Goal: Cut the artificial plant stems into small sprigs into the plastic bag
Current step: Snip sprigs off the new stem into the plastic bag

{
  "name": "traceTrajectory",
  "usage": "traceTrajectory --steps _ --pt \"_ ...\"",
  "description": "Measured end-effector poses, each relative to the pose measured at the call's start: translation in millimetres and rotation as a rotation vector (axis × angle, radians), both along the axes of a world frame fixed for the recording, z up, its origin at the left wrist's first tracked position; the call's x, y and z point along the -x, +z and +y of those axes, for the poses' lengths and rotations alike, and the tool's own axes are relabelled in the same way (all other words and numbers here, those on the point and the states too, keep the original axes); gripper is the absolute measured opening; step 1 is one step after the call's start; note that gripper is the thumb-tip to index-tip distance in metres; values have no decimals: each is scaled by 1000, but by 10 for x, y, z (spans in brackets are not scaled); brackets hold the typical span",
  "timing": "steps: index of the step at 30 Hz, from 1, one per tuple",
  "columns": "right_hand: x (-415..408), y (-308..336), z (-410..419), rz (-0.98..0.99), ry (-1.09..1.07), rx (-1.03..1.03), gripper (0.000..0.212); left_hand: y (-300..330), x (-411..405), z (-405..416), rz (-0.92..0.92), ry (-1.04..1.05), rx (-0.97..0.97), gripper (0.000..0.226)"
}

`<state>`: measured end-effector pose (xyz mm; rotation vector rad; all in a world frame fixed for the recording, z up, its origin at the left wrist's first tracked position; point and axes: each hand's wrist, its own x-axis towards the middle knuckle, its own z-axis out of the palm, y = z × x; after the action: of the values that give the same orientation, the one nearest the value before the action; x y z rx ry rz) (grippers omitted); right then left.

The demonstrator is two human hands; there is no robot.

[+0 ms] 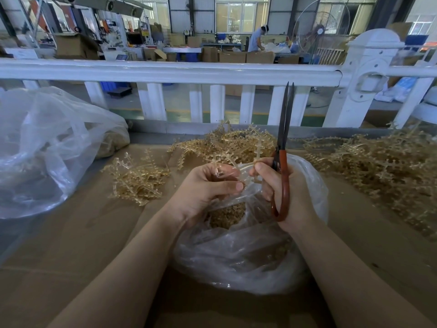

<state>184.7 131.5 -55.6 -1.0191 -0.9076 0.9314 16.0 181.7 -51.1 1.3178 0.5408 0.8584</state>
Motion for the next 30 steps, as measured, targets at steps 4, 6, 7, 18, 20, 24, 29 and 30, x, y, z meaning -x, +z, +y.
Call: traceTrajectory --steps 4,6,7,18,20,24,29,30 --pt "19 2 -4 -39 -22 -23 5 -3 5 -5 -53 11 14 18" --pt "24 -6 3 -70 -36 -27 6 -10 13 0 -54 5 27 17" --pt "21 -11 8 -82 -43 -23 7 -9 16 0 -44 -9 26 16" --pt "34 -32 6 -95 -59 -81 11 9 11 -29 -61 93 -26 4" --pt "49 -25 -14 -155 -121 -100 28 13 10 -26 -109 151 -41 7" --pt "60 -72 -32 -414 -194 -135 38 18 14 -12 -147 274 -93 9" --pt "58 -180 -6 -829 -213 -126 62 17 25 13 -184 351 -120 10" --pt "60 -194 3 -920 -231 -122 67 15 31 20 -190 360 -116 8"
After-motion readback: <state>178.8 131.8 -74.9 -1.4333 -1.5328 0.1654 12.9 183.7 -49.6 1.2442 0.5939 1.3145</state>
